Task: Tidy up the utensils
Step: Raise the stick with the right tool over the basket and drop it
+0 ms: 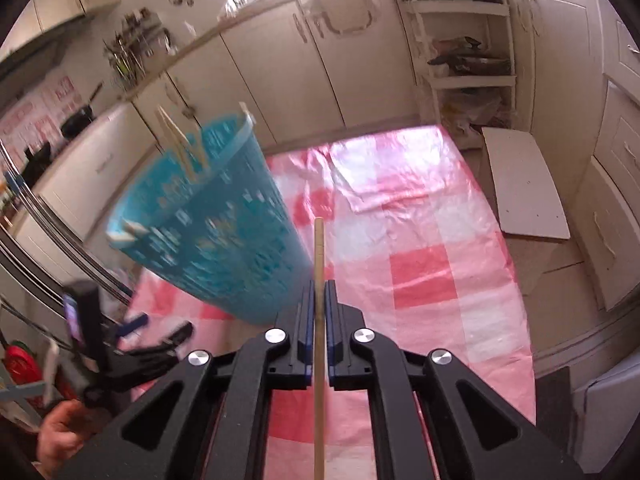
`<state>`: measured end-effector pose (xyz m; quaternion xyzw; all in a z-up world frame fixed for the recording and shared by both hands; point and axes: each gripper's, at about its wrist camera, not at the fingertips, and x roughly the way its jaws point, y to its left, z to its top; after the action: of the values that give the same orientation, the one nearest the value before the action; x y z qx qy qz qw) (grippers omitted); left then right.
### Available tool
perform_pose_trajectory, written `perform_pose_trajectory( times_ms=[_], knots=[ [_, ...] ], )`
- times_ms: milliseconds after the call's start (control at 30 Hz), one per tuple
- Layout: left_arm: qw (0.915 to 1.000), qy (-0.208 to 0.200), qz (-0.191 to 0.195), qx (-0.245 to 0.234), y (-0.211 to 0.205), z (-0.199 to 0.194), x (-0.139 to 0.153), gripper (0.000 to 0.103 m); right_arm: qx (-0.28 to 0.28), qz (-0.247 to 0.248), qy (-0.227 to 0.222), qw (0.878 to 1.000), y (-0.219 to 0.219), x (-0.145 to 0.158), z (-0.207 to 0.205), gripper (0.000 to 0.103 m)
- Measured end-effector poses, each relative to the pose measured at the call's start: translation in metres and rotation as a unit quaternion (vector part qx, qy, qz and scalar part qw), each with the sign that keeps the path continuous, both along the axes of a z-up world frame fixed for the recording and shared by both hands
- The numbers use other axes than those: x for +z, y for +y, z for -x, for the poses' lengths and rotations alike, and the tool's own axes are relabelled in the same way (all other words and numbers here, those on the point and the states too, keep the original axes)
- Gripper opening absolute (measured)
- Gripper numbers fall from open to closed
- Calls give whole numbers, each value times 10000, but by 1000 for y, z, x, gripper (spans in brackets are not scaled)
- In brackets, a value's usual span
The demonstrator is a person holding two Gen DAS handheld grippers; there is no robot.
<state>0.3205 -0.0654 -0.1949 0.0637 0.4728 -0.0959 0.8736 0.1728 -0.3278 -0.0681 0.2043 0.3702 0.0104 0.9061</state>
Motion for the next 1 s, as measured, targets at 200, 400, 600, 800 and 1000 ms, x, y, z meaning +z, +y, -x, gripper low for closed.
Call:
perform_pose_trajectory(
  times_ms=[200, 400, 600, 800, 1000],
  knots=[
    [10000, 0, -1, 0, 0, 0, 0, 96, 127, -536, -1600, 9856, 8, 111, -18, 6],
    [10000, 1, 0, 0, 0, 0, 0, 96, -249, 200, -2664, 9633, 52, 145, -68, 6],
    [10000, 1, 0, 1, 0, 0, 0, 96, -478, 606, -2171, 9731, 66, 96, -109, 6],
    [10000, 2, -1, 1, 0, 0, 0, 96, -28, 926, -1902, 9774, 79, 66, -65, 6],
    [10000, 1, 0, 1, 0, 0, 0, 96, -367, 1242, -1797, 9752, 57, 50, 12, 51]
  ],
)
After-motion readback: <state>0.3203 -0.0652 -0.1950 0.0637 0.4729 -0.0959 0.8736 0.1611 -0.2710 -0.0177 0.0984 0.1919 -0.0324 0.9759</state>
